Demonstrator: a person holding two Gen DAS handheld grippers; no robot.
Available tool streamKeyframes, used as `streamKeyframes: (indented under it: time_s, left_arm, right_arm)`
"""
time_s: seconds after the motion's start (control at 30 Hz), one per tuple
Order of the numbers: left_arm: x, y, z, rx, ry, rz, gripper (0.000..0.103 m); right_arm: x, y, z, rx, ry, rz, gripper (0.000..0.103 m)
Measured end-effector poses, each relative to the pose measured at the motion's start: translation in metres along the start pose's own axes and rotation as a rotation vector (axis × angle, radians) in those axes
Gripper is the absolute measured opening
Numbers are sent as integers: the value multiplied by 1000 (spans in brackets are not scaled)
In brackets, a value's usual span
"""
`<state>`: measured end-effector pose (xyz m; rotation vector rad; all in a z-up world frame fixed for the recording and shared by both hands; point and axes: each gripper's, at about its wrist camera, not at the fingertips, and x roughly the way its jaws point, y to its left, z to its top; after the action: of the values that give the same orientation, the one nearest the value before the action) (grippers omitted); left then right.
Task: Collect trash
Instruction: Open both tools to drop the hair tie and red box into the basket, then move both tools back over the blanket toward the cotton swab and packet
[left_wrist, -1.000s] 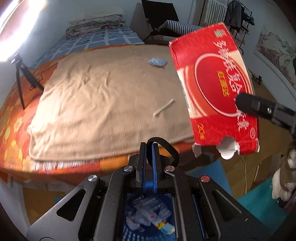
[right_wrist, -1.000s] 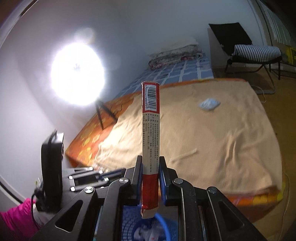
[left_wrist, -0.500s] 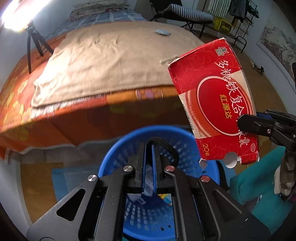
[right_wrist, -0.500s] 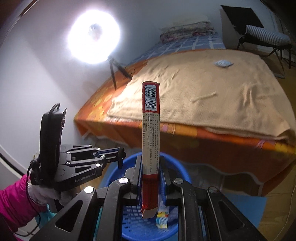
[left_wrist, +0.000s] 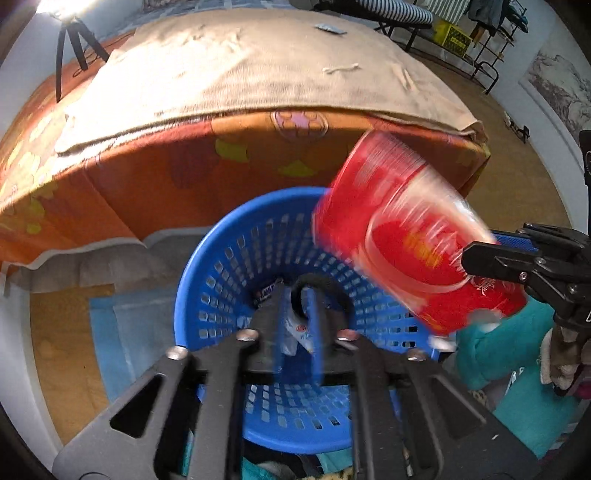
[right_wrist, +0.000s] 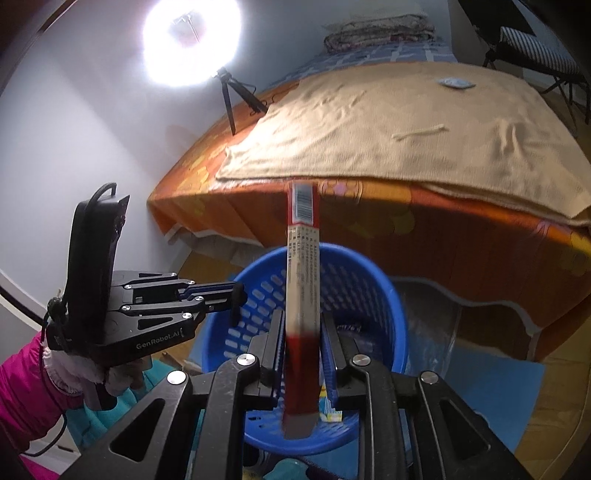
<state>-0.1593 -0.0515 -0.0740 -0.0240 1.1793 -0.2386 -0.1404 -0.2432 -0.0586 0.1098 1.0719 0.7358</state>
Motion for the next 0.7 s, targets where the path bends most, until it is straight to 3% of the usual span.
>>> streamKeyframes:
  time_s: [0.07, 0.13, 0.27, 0.33, 0.4, 0.53, 0.7]
  left_arm:
    - [0, -1, -1, -2, -7, 4, 47]
    - [0, 0, -1, 2, -9, 14, 48]
    - [2, 2, -1, -2, -4, 22, 48]
    - [3, 4, -1, -6, -4, 26, 53]
    - [3, 6, 0, -11, -7, 28, 62]
    - [3, 13, 2, -34, -12, 32, 68]
    - [4, 17, 5, -45, -20, 33, 68]
  right_arm:
    - [2, 0, -1, -2, 6, -2, 22]
    - [4, -1, -1, -2, 8, -2, 31]
    - [5, -4, 0, -3, 9, -17, 35]
    - [6, -5, 0, 2, 9, -27, 55]
    - [6, -8, 0, 7, 3, -41, 65]
    - [6, -11, 1, 13, 3, -70, 80]
    - [6, -15, 2, 24, 7, -110, 87]
